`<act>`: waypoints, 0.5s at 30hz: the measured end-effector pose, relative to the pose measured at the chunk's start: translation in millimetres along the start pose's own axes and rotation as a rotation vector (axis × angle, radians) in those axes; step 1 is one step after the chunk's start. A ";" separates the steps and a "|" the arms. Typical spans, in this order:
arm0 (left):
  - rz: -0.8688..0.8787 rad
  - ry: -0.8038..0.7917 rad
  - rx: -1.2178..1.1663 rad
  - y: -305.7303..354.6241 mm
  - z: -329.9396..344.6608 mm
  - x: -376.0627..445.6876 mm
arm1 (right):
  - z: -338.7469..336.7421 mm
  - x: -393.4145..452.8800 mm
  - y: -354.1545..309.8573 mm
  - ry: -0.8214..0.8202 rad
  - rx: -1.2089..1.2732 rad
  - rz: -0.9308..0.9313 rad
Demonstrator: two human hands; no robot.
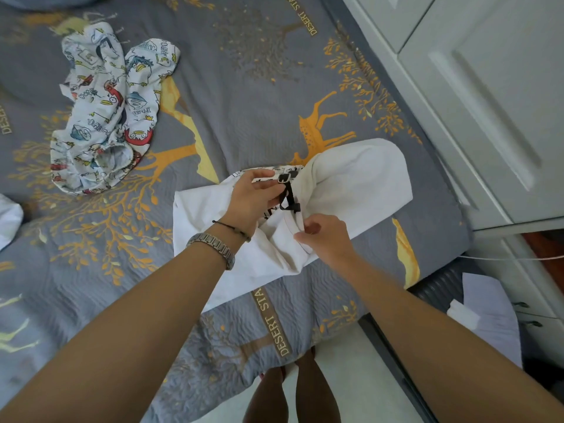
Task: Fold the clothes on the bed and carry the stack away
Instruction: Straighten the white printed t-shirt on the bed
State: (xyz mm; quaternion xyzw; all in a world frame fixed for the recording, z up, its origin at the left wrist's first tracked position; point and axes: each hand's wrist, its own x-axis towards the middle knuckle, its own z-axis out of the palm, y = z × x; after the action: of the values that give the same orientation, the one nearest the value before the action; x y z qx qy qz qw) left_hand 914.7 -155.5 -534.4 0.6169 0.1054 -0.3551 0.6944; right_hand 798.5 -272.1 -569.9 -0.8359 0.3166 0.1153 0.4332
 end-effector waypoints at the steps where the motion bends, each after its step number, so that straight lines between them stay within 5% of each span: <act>1: -0.001 0.008 -0.024 -0.3 -0.3 0.6 | -0.8 -0.7 1.7 0.002 -0.004 0.004; 8: -0.090 -0.036 -0.428 2.1 6.0 4.2 | -16.6 -3.3 4.8 0.038 -0.029 0.011; 15: -0.074 -0.068 -0.290 -1.7 13.1 -6.4 | -21.5 -9.7 -8.3 0.178 0.102 -0.153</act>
State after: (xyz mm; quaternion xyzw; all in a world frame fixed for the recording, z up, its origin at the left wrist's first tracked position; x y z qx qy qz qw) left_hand 905.1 -165.3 -529.1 0.4935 0.1546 -0.3825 0.7657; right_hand 794.5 -281.5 -547.1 -0.8414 0.2948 -0.0091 0.4528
